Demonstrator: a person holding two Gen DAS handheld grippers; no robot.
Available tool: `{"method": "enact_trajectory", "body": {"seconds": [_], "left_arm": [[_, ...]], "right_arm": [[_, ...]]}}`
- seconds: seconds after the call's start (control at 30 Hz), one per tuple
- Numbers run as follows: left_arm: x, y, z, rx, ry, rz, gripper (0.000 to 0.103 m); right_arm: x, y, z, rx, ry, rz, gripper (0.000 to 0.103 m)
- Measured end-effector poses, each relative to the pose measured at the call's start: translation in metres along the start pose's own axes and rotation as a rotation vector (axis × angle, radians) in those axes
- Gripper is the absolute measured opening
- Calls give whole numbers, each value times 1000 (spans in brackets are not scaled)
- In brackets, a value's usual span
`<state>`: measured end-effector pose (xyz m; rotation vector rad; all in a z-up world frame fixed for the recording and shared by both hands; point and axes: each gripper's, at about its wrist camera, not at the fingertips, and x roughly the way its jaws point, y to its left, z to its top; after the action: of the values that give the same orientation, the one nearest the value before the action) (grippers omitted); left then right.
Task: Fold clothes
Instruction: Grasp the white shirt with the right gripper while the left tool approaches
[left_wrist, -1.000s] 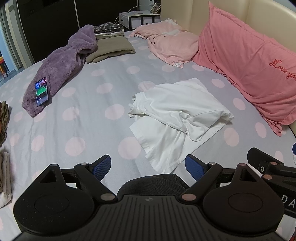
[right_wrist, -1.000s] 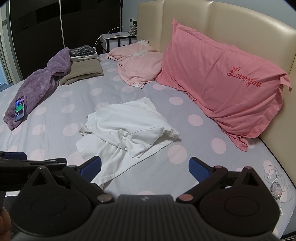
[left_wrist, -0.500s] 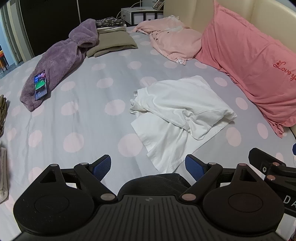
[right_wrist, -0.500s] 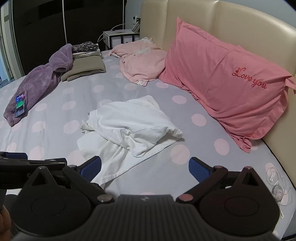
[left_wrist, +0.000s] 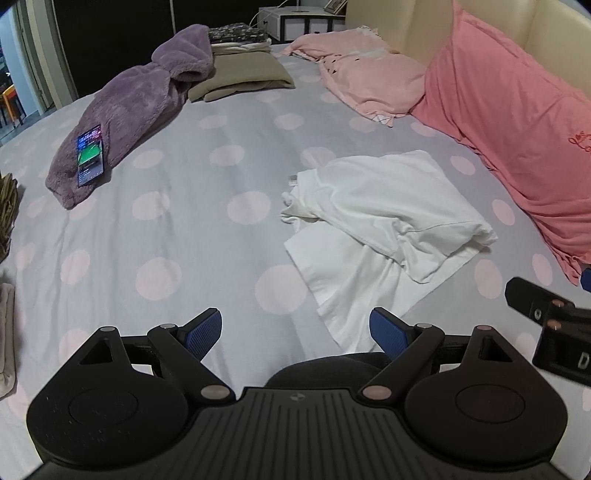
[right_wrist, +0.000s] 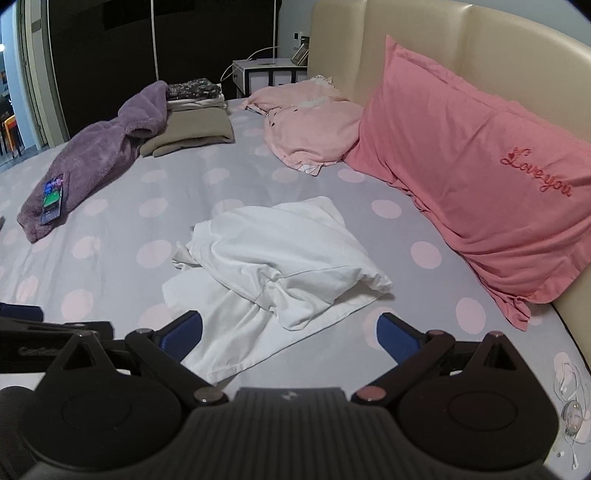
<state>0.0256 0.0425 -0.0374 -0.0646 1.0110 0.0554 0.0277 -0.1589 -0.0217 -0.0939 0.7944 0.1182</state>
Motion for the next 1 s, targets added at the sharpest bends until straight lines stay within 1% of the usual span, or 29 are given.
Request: {"method": "enact_trajectory", "body": {"seconds": [0.17,0.27,0.5,0.67,0.83,0.87,0.93,1.0], "left_arm": [[10,10,-1,-19,13,4,88],[17,14,0,-21,23,8,88],[35,22,4,-16,35,10,88],[49,31,8,-18,56,25,88],[66,42,12,-22,83,45,88],[68,44,13,-20,84,51,88],[73,47,16,-13,86,65,88],[78,52,18,-15,88,71,88]], "right_arm": [[19,6,6,-10,-10,1,101],[30,11,8,-33,-40,7,101],[64,26,10,-163,-86,50,101],[104,34,12,-233,-49,42,101],[148,42,16,-260,-13,105,100],[156,44,17,-264,-4,120,97],[173,52,19,-290,17,151,87],[188,61,20,-333,30,189,66]]}}
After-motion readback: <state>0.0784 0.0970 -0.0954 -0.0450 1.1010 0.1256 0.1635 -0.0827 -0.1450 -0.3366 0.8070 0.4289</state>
